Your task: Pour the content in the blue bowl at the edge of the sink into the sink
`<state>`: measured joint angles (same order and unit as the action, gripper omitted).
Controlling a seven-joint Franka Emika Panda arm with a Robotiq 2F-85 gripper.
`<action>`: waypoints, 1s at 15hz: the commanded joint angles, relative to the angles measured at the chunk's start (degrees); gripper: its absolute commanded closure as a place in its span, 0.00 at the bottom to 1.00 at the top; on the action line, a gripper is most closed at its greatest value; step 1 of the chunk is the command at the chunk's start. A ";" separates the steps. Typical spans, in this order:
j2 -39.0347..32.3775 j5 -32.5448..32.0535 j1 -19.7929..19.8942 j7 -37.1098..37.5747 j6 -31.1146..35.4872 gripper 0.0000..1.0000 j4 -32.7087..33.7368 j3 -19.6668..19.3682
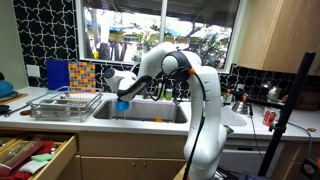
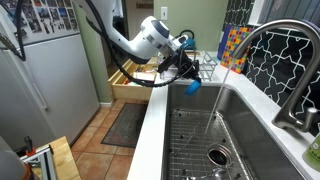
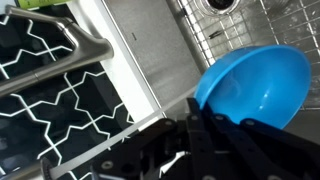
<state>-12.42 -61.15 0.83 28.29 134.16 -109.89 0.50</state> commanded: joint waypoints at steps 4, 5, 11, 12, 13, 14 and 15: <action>4.08 14.62 1.07 -7.86 6.84 0.99 -4.80 0.12; 4.75 19.19 2.18 -11.36 7.27 0.99 -5.44 1.33; 6.66 47.60 7.87 -31.41 5.32 0.99 -6.91 8.42; 6.49 52.21 8.55 -34.81 3.98 0.99 -6.55 9.27; 6.26 56.91 9.17 -38.39 2.89 0.99 -6.22 9.84; 6.34 61.37 8.86 -41.64 1.29 0.99 -5.94 9.28; 6.53 63.83 6.09 -43.24 0.82 0.99 -6.00 6.04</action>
<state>-7.09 -6.13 8.38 -8.03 137.76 -115.04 8.93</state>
